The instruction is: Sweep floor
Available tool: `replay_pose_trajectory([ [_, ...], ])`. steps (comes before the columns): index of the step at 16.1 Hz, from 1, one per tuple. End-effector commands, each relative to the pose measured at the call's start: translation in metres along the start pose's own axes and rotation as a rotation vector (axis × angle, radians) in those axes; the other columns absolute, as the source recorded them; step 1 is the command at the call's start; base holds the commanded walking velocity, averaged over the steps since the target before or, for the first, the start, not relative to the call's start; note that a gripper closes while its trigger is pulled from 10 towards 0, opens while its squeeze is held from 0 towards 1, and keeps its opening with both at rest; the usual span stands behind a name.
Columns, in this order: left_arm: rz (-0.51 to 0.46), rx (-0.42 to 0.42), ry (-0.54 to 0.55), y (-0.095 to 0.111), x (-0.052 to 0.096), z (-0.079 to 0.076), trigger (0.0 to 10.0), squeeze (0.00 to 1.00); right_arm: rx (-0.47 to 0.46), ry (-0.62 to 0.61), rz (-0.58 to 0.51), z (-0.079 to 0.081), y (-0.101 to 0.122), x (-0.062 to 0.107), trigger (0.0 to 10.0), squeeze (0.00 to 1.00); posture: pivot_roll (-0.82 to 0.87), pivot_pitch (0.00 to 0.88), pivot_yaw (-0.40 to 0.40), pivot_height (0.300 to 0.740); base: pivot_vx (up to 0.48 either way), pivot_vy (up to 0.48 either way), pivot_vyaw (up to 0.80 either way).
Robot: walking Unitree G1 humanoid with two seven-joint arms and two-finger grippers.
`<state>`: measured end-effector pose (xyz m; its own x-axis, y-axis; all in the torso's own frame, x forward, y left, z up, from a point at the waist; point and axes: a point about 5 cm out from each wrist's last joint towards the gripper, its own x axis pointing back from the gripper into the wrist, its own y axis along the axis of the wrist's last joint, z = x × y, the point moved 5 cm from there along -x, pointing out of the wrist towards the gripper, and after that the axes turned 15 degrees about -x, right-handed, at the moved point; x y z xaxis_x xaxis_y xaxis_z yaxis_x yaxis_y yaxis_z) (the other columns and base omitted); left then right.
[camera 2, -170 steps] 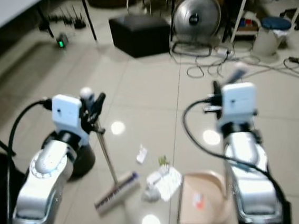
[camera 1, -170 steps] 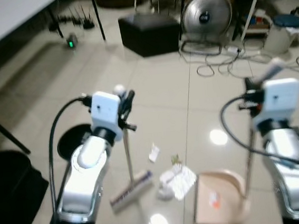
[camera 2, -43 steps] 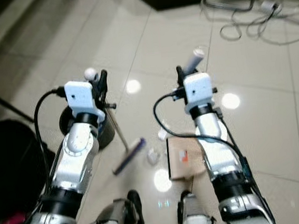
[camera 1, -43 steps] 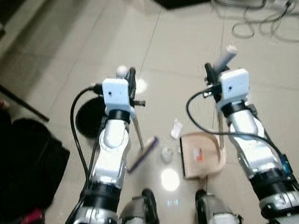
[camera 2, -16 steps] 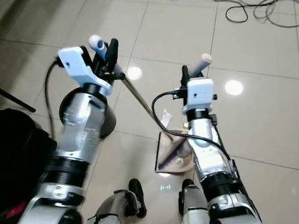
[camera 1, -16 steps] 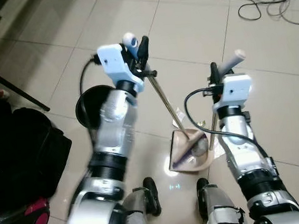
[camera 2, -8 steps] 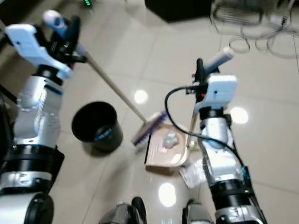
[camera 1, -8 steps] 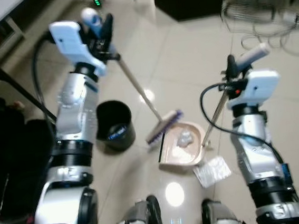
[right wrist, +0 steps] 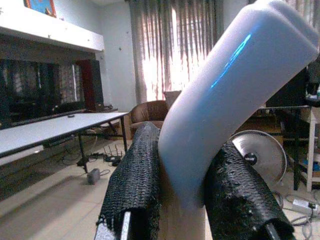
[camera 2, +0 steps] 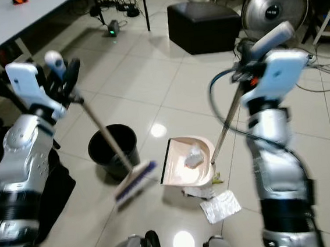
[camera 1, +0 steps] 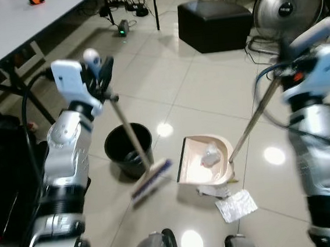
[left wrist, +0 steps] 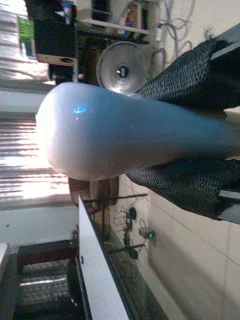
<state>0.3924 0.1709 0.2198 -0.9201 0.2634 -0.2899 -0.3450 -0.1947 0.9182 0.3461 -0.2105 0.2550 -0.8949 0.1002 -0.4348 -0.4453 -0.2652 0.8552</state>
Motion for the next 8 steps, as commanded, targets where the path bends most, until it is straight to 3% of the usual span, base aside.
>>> replay_pose_trajectory([
  [1, -0.033, -0.041, -0.002, 0.013, 0.001, 0.003, 10.0, 0.0, -0.041, 0.027, -0.024, 0.007, 0.016, -0.003, 10.0, 0.0, -0.04, 0.032, 0.079, 0.74, 0.0, 0.0, 0.0],
  [4, 0.07, -0.078, -0.018, -0.008, 0.023, -0.007, 10.0, 0.0, -0.09, 0.089, 0.018, 0.025, 0.039, -0.013, 10.0, 0.0, -0.04, 0.034, 0.084, 0.74, 0.0, 0.0, 0.0],
  [8, 0.113, -0.119, -0.04, -0.013, 0.045, -0.028, 10.0, 0.0, -0.126, 0.109, 0.056, 0.037, 0.059, -0.023, 10.0, 0.0, -0.04, 0.036, 0.079, 0.74, 0.0, 0.0, 0.0],
])
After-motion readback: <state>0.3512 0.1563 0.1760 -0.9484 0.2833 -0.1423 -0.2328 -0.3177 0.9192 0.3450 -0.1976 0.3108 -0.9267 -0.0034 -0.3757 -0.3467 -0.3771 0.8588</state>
